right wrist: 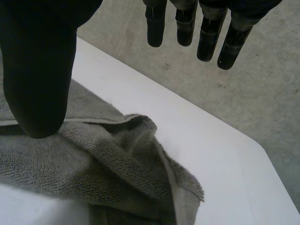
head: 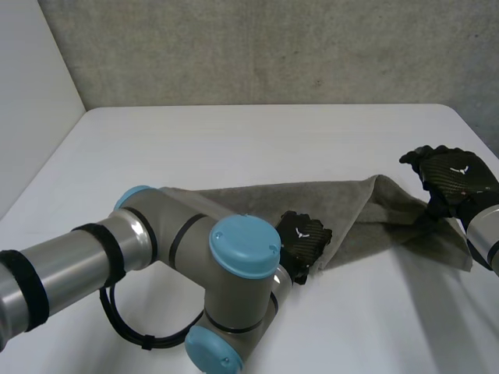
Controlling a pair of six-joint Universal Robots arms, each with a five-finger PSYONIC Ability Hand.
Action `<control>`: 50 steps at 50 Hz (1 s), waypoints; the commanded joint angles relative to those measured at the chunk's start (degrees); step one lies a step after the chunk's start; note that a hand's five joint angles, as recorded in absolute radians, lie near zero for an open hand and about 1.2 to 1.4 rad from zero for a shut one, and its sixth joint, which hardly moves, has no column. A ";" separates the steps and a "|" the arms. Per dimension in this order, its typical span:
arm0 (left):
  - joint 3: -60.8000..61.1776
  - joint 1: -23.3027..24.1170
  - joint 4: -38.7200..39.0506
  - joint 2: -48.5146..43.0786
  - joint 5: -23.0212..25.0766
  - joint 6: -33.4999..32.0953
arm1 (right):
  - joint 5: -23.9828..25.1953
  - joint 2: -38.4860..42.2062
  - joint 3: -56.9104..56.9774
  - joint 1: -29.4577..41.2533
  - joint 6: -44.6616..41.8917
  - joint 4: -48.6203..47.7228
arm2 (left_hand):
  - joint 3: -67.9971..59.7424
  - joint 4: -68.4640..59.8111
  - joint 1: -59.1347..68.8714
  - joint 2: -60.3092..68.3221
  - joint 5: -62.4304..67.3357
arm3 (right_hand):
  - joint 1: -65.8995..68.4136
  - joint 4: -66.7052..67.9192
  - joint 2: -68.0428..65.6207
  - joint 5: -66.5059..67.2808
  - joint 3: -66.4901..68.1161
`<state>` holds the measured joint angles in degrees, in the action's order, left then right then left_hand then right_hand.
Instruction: Fold the towel.
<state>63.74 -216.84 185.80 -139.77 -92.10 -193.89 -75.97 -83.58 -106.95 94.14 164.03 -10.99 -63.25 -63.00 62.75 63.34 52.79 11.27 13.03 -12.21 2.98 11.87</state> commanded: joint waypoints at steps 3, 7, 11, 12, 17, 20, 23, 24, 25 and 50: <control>0.07 -0.69 -0.79 5.82 -0.54 0.00 | 0.03 1.93 1.66 -0.36 -0.64 0.36 | -16.75 -17.00 17.25 16.66 17.21 | -1.27 -3.03 2.21 -2.98 -1.87; 2.52 -3.41 -3.07 14.67 -2.37 0.00 | 1.08 4.64 5.77 -1.24 0.06 1.93 | -16.75 -17.00 17.25 16.66 17.21 | -1.27 -3.03 2.21 -2.98 -1.87; 6.30 -6.92 -5.88 24.69 -2.82 -0.09 | 5.03 10.35 12.35 -2.29 0.76 10.35 | -16.75 -17.00 17.25 16.66 17.21 | -1.27 -3.03 2.21 -2.98 -1.87; 6.31 -6.93 -5.89 24.72 -2.82 -0.09 | 5.04 10.37 12.38 -2.29 0.76 10.38 | -16.75 -17.00 17.25 16.66 17.21 | -1.27 -3.03 2.21 -2.98 -1.87; 10.27 -9.13 -6.85 32.28 -2.47 0.00 | 8.21 17.22 20.82 -2.12 7.09 18.46 | -16.75 -17.00 17.25 16.66 17.21 | -1.27 -3.03 2.21 -2.98 -1.87; 12.90 -9.92 -6.85 36.67 -2.38 -0.17 | 9.44 21.53 25.83 -1.85 11.31 20.49 | -16.75 -17.00 17.25 16.66 17.21 | -1.27 -3.03 2.21 -2.98 -1.87; 15.80 -10.80 -6.68 40.80 -2.38 -0.17 | 9.00 25.57 29.43 -1.77 13.07 20.57 | -16.75 -17.00 17.25 16.66 17.21 | -1.27 -3.03 2.21 -2.98 -1.87; 17.37 -11.85 -6.59 42.46 -2.38 -0.17 | 8.39 26.97 30.39 -1.59 12.89 20.49 | -16.75 -17.00 17.25 16.66 17.21 | 1.63 -0.13 -0.69 -0.08 1.02; 19.04 -13.16 -6.24 43.78 -2.29 -0.17 | 8.12 28.29 31.09 -0.63 12.63 20.49 | -16.75 -17.00 17.25 16.66 17.21 | 10.50 8.74 -9.56 8.79 9.89; 29.16 -27.32 -3.25 45.73 1.13 0.53 | 0.30 15.11 24.16 1.75 -2.49 17.32 | -16.75 -17.00 17.25 16.66 17.21 | -1.27 -3.03 2.21 -2.98 -1.87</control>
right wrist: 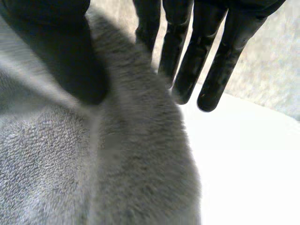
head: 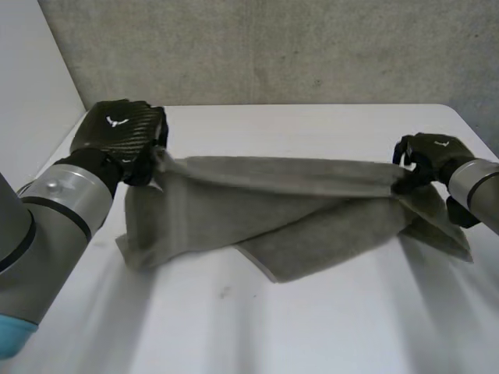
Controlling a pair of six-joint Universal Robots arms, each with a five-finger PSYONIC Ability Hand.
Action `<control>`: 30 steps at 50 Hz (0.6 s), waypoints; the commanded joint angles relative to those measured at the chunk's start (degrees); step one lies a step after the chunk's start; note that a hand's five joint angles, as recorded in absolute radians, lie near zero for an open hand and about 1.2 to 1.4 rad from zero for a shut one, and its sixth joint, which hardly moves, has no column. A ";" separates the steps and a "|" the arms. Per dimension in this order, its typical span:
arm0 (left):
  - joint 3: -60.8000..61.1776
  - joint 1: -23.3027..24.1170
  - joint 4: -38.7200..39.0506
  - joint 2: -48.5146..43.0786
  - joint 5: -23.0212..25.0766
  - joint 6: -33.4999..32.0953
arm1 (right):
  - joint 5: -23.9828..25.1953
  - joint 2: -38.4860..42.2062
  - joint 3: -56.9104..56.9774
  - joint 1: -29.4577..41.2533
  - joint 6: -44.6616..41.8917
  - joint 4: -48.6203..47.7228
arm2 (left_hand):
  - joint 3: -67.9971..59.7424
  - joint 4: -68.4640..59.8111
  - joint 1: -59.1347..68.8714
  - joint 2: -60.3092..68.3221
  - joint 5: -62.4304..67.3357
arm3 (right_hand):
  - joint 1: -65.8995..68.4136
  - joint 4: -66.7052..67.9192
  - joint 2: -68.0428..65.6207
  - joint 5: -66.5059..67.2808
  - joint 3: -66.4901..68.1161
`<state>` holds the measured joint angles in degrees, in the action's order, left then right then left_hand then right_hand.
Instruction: Fold the towel.
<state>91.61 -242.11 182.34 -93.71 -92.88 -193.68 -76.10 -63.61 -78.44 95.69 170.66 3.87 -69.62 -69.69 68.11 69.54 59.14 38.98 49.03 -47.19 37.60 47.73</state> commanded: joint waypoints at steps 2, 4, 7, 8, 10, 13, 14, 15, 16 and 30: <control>1.82 -2.75 0.91 -0.95 3.05 0.50 | 0.25 -5.21 -6.45 -0.42 -12.97 4.56 | -10.38 -10.31 11.89 10.46 10.86 | -28.98 -39.03 37.19 -37.60 -37.73; 2.17 -3.45 1.35 -1.04 3.14 0.50 | 0.34 -5.30 -7.68 -0.33 -13.59 4.83 | -10.38 -10.31 11.89 10.46 10.86 | -28.98 -39.03 37.19 -37.60 -37.73; 2.43 -4.68 2.40 -1.82 3.14 0.50 | 0.43 -5.74 -10.49 -0.59 -13.69 4.22 | -10.38 -10.31 11.89 10.46 10.86 | -28.98 -39.03 37.19 -37.60 -37.73; 2.44 -4.69 2.41 -1.83 3.14 0.50 | 0.43 -5.74 -10.50 -0.60 -13.69 4.21 | -10.38 -10.31 11.89 10.46 10.86 | -28.98 -39.03 37.19 -37.60 -37.73; 2.35 -5.48 3.63 -3.40 3.14 0.50 | 0.34 -6.96 -13.82 -1.82 -13.77 3.25 | -10.38 -10.31 11.89 10.46 10.86 | -28.98 -39.03 37.19 -37.60 -37.73; 2.17 -6.35 4.07 -4.37 3.14 0.41 | 0.69 -9.42 -18.74 -4.36 -14.38 1.15 | -10.38 -10.31 11.89 10.46 10.86 | -20.86 -30.91 29.07 -29.48 -29.62; 2.17 -6.36 4.08 -4.38 3.14 0.41 | 0.69 -9.43 -18.77 -4.37 -14.39 1.14 | -10.38 -10.31 11.89 10.46 10.86 | -20.82 -30.87 29.03 -29.44 -29.57; 2.00 -6.79 4.16 -4.99 3.14 0.41 | 0.87 -10.56 -21.29 -5.33 -14.48 -0.78 | -10.38 -10.31 11.89 10.46 10.86 | -17.32 -27.37 25.53 -25.94 -26.08; 2.00 -6.80 4.16 -4.99 3.14 0.41 | 0.87 -10.57 -21.31 -5.34 -14.48 -0.80 | -10.38 -10.31 11.89 10.46 10.86 | -17.29 -27.34 25.50 -25.91 -26.04; 1.12 -8.20 4.25 -10.00 3.14 0.41 | 5.44 -14.70 -37.40 -7.89 -22.47 -10.20 | -10.38 -10.31 11.89 10.46 10.86 | -10.22 -20.27 18.43 -18.84 -18.98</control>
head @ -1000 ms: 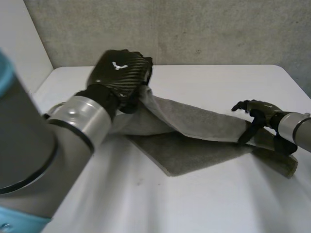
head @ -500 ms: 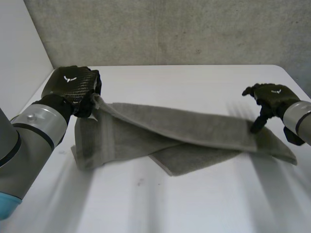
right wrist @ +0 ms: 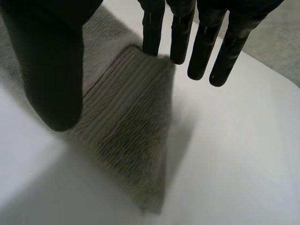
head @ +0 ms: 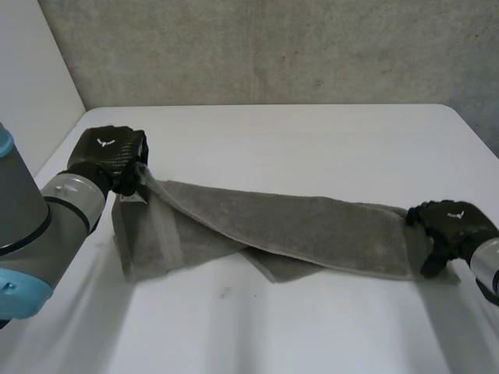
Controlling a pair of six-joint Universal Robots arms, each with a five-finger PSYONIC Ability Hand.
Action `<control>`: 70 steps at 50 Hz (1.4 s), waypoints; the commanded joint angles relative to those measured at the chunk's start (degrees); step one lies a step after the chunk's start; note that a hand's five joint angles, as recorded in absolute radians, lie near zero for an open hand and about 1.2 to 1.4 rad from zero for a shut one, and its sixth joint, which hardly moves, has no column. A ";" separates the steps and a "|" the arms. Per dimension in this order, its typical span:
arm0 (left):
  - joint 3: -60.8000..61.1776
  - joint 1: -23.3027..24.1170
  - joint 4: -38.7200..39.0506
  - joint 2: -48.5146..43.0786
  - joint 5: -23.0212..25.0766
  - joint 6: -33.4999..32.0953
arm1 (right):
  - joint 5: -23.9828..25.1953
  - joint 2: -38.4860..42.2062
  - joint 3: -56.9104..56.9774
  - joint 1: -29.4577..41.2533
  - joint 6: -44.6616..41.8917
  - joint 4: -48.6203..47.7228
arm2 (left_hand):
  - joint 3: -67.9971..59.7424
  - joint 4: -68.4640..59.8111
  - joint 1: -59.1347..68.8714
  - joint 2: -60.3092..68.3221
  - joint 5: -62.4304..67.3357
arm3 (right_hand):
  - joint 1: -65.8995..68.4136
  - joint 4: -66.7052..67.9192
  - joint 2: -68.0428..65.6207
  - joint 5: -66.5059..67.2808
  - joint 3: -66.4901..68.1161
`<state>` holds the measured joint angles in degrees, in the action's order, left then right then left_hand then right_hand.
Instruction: Fold the towel.
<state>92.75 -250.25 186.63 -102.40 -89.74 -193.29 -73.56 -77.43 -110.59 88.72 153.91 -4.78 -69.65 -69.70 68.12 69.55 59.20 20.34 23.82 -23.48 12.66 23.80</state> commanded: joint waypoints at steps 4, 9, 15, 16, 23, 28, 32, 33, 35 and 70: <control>-0.02 0.02 0.22 -1.49 0.09 0.11 | 4.82 -0.71 -7.79 -2.32 -7.57 -5.23 | -10.35 -10.30 11.88 10.45 10.80 | 8.58 5.10 -5.44 6.26 5.12; 0.15 0.02 0.75 -1.49 0.00 0.11 | 5.09 -0.27 -8.42 -2.41 -7.93 -8.66 | -10.35 -10.30 11.88 10.45 10.80 | 10.08 6.61 -6.94 7.76 6.62; 0.33 0.02 0.84 -1.49 0.09 0.11 | 5.09 2.10 -7.28 -2.06 -8.01 -11.22 | -10.35 -10.30 11.88 10.45 10.80 | 19.98 16.50 -16.84 17.66 16.52; 0.33 0.02 0.84 -1.49 0.09 0.11 | 5.09 2.11 -7.27 -2.06 -8.01 -11.22 | -10.35 -10.30 11.88 10.45 10.80 | 20.02 16.54 -16.88 17.70 16.56; 0.68 0.02 0.84 -1.31 0.00 0.11 | 4.56 6.05 -4.47 -1.89 -8.37 -12.01 | -10.35 -10.30 11.88 10.45 10.80 | 38.49 35.02 -35.35 36.17 35.03; 1.03 0.02 0.75 -1.23 0.09 0.11 | 4.65 7.82 -2.62 -1.97 -8.37 -11.58 | -10.35 -10.30 11.88 10.45 10.80 | 59.59 56.12 -56.45 57.28 56.13; 1.47 0.02 0.75 -1.14 0.09 0.02 | 4.30 7.38 -1.65 -2.33 -8.28 -10.87 | -10.35 -10.30 11.88 10.45 10.80 | 59.66 56.18 -56.52 57.34 56.20; 1.65 0.11 0.75 -1.05 0.18 -0.07 | 4.38 7.12 -1.21 -2.41 -8.19 -10.00 | -10.35 -10.30 11.88 10.45 10.80 | 59.66 56.18 -56.52 57.34 56.20; 1.74 0.20 0.66 -0.87 0.18 -0.24 | 4.39 5.62 -0.68 -2.41 -8.19 -8.67 | -10.35 -10.30 11.88 10.45 10.80 | 59.66 56.18 -56.52 57.34 56.20; -54.07 1.78 -4.70 -20.74 0.62 -19.32 | -8.80 17.66 69.54 13.14 -10.30 18.93 | -10.35 -10.30 11.88 10.45 10.80 | 59.66 56.18 -56.52 57.34 56.20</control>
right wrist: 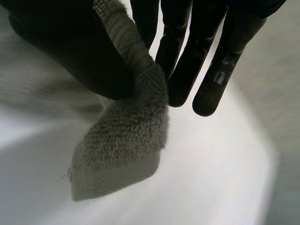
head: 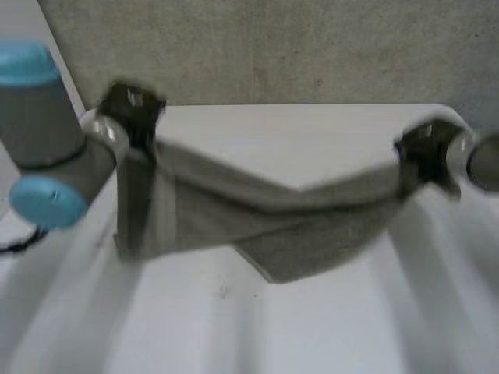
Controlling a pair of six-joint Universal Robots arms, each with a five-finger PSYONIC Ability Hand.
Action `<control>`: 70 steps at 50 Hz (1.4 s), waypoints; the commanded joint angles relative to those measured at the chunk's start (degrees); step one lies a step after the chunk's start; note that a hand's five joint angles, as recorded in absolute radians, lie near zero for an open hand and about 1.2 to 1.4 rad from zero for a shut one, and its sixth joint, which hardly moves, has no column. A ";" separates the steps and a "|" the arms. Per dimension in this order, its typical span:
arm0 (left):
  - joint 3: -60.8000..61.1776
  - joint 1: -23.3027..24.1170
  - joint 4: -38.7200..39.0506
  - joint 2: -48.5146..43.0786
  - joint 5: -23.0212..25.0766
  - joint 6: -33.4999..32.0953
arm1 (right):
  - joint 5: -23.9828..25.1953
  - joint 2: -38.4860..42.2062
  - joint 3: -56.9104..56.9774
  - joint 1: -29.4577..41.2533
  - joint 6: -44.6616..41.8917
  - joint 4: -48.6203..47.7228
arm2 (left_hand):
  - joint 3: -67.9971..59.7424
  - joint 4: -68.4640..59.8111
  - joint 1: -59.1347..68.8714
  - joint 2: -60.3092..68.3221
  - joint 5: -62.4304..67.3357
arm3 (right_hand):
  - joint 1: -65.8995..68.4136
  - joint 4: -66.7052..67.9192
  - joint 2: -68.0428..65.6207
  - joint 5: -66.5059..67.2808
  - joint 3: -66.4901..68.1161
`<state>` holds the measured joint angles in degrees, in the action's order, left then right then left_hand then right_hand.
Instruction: Fold the towel.
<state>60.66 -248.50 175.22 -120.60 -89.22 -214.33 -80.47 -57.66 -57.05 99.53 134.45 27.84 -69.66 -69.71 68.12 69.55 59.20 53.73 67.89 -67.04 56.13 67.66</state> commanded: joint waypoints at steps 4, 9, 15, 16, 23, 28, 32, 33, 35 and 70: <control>-28.23 -0.15 18.90 -1.48 0.36 7.68 | -1.88 -8.33 14.36 2.16 17.14 -30.60 | -10.34 -10.29 11.88 10.45 10.80 | 26.27 12.11 -12.96 13.87 12.34; -25.70 -0.93 22.98 1.15 0.98 15.24 | -1.80 -11.68 8.03 2.07 18.04 -34.87 | -10.34 -10.29 11.88 10.45 10.80 | 26.27 12.11 -12.96 13.87 12.34; -11.66 -3.92 21.05 4.58 1.24 24.12 | 0.04 -12.22 -1.37 2.43 18.04 -32.41 | -10.34 -10.29 11.88 10.45 10.80 | 26.27 12.11 -12.96 13.87 12.34; -7.44 -4.45 21.04 5.02 1.33 25.70 | 1.27 -12.22 -4.18 2.43 18.04 -31.71 | -10.34 -10.29 11.88 10.45 10.80 | 26.27 12.11 -12.96 13.87 12.34; 9.18 -4.63 21.83 4.68 3.43 27.74 | 5.31 -10.73 -15.34 2.51 17.95 -30.12 | -10.34 -10.29 11.88 10.45 10.80 | 26.27 12.11 -12.96 13.87 12.34; 17.10 -4.63 23.23 0.39 5.46 27.48 | 5.59 -3.98 -19.58 2.69 16.73 -29.77 | -10.34 -10.29 11.88 10.45 10.80 | 26.27 12.11 -12.96 13.87 12.34; 21.15 -4.63 23.77 -2.61 5.90 27.13 | 4.80 1.39 -20.64 2.78 14.18 -28.11 | -10.34 -10.29 11.88 10.45 10.80 | 26.27 12.11 -12.96 13.87 12.34; 21.16 -4.63 23.77 -2.62 5.90 27.13 | 4.79 1.41 -20.64 2.78 14.17 -28.10 | -10.34 -10.29 11.88 10.45 10.80 | 26.27 12.11 -12.96 13.87 12.34; 22.82 -4.63 22.98 -2.62 5.81 25.82 | 4.71 1.93 -20.73 2.34 13.03 -24.60 | -10.34 -10.29 11.88 10.45 10.80 | 26.27 12.11 -12.96 13.87 12.34; 41.21 -15.97 -7.26 26.13 17.58 18.34 | 1.55 -23.21 -33.90 -4.08 -5.87 1.79 | -10.34 -10.29 11.88 10.45 10.80 | 26.27 12.11 -12.96 13.87 12.34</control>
<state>101.11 -263.24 167.94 -95.17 -77.40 -195.94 -78.58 -81.17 -89.28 95.13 129.25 29.62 -69.76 -69.72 68.34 69.55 59.21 54.46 68.31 -67.25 56.80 68.37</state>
